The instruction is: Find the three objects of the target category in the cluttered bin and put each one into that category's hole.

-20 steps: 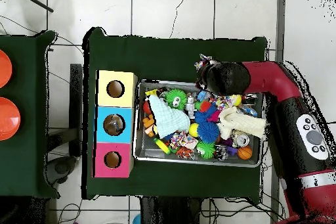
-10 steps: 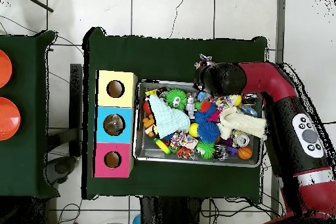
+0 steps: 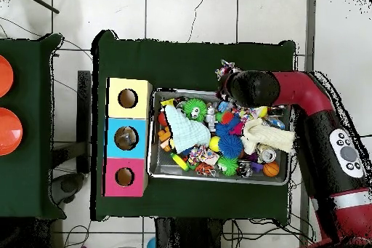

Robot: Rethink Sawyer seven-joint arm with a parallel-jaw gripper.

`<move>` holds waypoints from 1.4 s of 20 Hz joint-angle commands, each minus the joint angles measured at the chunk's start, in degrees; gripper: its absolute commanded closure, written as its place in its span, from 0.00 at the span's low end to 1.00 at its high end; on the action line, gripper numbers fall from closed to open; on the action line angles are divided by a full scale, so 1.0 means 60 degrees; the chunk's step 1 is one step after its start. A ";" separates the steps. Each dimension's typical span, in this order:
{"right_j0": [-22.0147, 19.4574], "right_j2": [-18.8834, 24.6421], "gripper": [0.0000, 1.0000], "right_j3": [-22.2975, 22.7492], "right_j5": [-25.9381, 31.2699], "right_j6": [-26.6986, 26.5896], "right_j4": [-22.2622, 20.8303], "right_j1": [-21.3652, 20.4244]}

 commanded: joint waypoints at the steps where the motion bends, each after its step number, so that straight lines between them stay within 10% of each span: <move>1: -0.0262 0.0085 0.00 0.0573 -0.0552 -0.1236 0.0027 0.0138; 28: -0.0331 -0.0287 0.00 0.1319 -0.0891 -0.1099 -0.0551 -0.0435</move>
